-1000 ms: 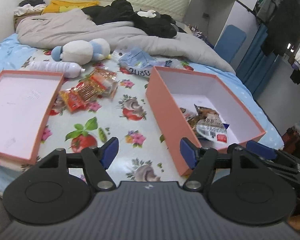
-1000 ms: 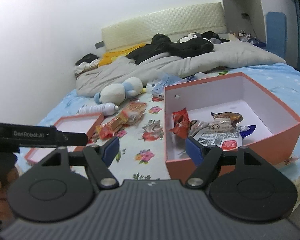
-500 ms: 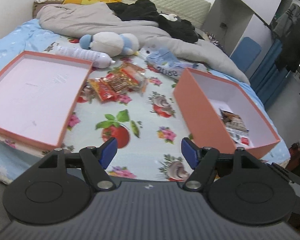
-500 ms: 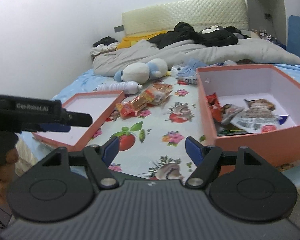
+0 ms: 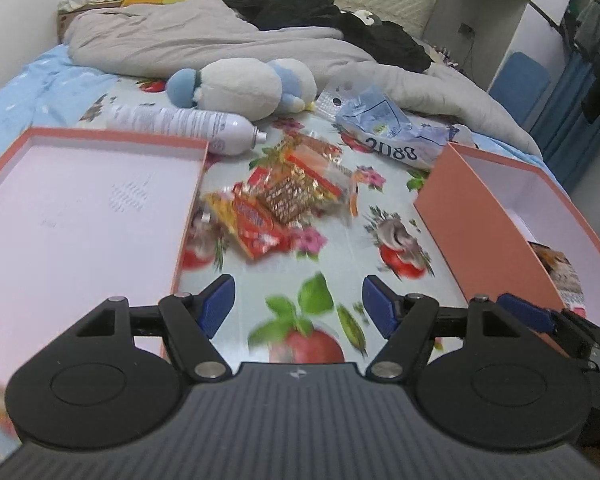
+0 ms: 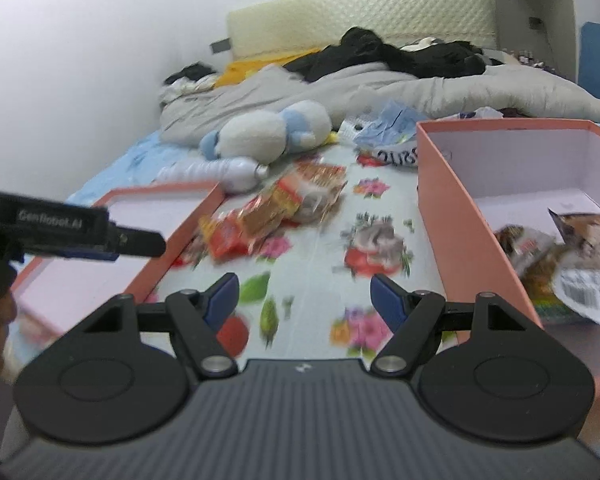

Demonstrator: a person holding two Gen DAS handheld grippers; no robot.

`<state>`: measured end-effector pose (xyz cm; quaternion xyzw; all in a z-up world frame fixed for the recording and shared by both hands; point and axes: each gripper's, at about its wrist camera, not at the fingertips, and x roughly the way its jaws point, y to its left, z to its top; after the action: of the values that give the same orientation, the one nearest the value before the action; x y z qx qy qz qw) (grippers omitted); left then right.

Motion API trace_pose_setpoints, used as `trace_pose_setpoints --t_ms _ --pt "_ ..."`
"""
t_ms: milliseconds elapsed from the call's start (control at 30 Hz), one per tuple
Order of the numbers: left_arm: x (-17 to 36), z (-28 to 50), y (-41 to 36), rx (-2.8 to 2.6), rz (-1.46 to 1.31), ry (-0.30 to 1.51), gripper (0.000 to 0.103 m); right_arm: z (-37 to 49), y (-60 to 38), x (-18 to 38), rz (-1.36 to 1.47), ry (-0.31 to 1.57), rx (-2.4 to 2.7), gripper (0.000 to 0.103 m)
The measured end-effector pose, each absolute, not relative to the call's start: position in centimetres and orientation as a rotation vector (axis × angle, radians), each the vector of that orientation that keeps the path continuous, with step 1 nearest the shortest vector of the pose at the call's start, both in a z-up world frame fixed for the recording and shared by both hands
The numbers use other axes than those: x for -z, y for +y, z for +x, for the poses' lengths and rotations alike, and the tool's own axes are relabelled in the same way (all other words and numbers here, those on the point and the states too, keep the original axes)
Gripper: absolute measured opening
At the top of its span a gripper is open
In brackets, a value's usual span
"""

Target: Organize snacks

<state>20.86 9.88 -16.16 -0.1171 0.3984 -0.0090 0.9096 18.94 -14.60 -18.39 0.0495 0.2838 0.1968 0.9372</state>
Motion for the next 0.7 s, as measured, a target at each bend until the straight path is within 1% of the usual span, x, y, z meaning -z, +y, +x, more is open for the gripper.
trace_pose_setpoints --t_ms 33,100,233,300,367,400,467,533,600,633,700 --pt "16.5 22.1 10.2 0.042 -0.232 0.833 0.075 19.8 -14.2 18.7 0.113 0.572 -0.388 0.073" --pt "17.1 24.2 10.6 0.063 -0.206 0.849 0.075 21.6 -13.5 19.3 0.134 0.558 -0.363 0.069" --pt "18.7 27.7 10.8 0.097 -0.106 0.898 0.075 25.0 -12.5 20.8 0.178 0.583 -0.355 0.057" --pt "19.5 29.0 10.7 0.112 -0.045 0.907 0.076 26.6 -12.2 21.3 0.184 0.586 -0.358 0.055" --pt "20.2 30.6 10.4 0.127 0.015 0.925 0.082 28.0 -11.8 21.9 0.168 0.595 -0.362 0.055" --pt "20.4 31.1 10.3 0.142 0.041 0.927 0.083 28.7 -11.7 22.2 0.165 0.603 -0.361 0.055" --pt "20.9 32.3 9.7 0.176 0.108 0.919 0.086 29.9 -11.6 22.8 0.168 0.621 -0.361 0.048" --pt "21.5 33.5 9.1 0.213 0.180 0.909 0.087 31.2 -11.6 23.5 0.179 0.645 -0.364 0.045" --pt "22.1 34.6 8.7 0.240 0.224 0.901 0.089 32.1 -11.4 24.0 0.189 0.656 -0.384 0.044" --pt "22.6 35.4 8.6 0.257 0.249 0.896 0.094 32.6 -11.3 24.1 0.195 0.663 -0.391 0.044" --pt "23.5 36.5 8.6 0.276 0.284 0.887 0.095 33.2 -11.1 24.3 0.212 0.666 -0.389 0.044"
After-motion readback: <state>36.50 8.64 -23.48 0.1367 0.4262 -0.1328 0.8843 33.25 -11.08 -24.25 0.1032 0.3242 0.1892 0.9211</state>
